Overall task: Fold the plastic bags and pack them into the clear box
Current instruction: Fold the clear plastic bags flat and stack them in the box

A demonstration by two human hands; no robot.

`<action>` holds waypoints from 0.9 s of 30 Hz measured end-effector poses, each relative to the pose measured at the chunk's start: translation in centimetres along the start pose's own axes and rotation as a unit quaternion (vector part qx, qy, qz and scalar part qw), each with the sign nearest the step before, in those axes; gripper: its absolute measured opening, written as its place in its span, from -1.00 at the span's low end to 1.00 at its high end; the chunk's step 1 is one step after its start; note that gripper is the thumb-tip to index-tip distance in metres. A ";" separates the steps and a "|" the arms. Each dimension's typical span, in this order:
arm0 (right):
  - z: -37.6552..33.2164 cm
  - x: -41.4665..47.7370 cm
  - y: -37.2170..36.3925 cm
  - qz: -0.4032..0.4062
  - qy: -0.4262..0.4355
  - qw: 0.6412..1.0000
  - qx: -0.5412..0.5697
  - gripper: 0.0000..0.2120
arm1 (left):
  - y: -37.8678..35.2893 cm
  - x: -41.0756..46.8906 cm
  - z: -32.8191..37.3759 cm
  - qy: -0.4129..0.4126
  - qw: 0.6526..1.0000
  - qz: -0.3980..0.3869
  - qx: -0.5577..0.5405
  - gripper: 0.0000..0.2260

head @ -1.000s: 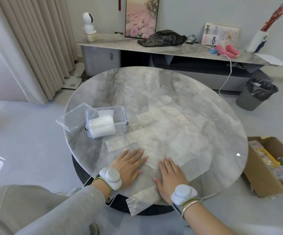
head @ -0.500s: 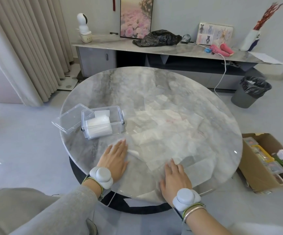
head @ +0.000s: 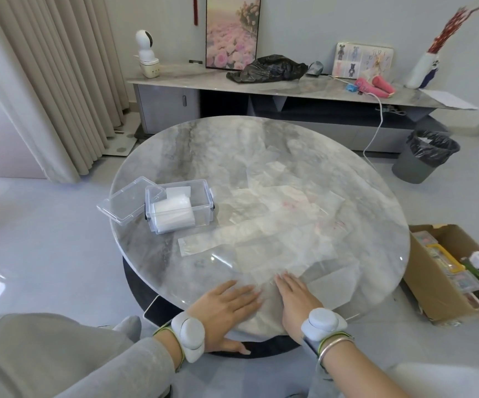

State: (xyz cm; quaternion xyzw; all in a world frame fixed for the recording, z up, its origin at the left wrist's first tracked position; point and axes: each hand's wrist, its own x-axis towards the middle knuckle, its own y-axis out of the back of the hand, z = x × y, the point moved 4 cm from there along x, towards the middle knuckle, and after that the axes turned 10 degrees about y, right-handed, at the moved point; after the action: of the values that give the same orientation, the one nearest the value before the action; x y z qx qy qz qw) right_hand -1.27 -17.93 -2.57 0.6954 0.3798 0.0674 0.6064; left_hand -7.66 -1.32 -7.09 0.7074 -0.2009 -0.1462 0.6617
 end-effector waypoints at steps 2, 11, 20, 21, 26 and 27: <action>-0.1 -0.2 -0.2 0.004 0.022 1.000 0.011 -0.31 | -0.1 -0.5 -0.7 -0.007 1.000 0.007 0.012 -0.24; -2.0 -1.7 -1.1 0.035 0.147 0.988 0.013 -0.33 | 0.1 -1.7 -2.8 0.074 0.991 0.085 0.077 -0.15; -3.3 -0.9 -1.7 0.063 0.185 0.981 -0.014 -0.38 | 1.1 -2.1 -1.1 -0.060 0.979 0.195 0.014 -0.65; -3.2 -0.8 -1.8 0.068 0.191 0.979 -0.017 -0.39 | 1.0 -2.2 -1.3 -0.061 0.980 0.189 -0.002 -0.67; -3.2 -1.1 -1.7 0.085 0.193 0.977 -0.020 -0.28 | 1.2 -2.6 -2.9 -0.012 0.985 0.164 -0.056 -0.68; -3.2 -1.2 -1.5 0.093 0.196 0.976 -0.024 -0.25 | 1.5 -2.9 -3.5 0.013 0.984 0.161 -0.074 -0.67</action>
State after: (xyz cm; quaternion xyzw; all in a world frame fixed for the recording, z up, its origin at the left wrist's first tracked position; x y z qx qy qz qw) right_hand -4.58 -16.12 -2.67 0.6867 0.4227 0.2674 0.5275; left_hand -8.66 3.03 -5.51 0.6165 -0.2918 -0.0433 0.7300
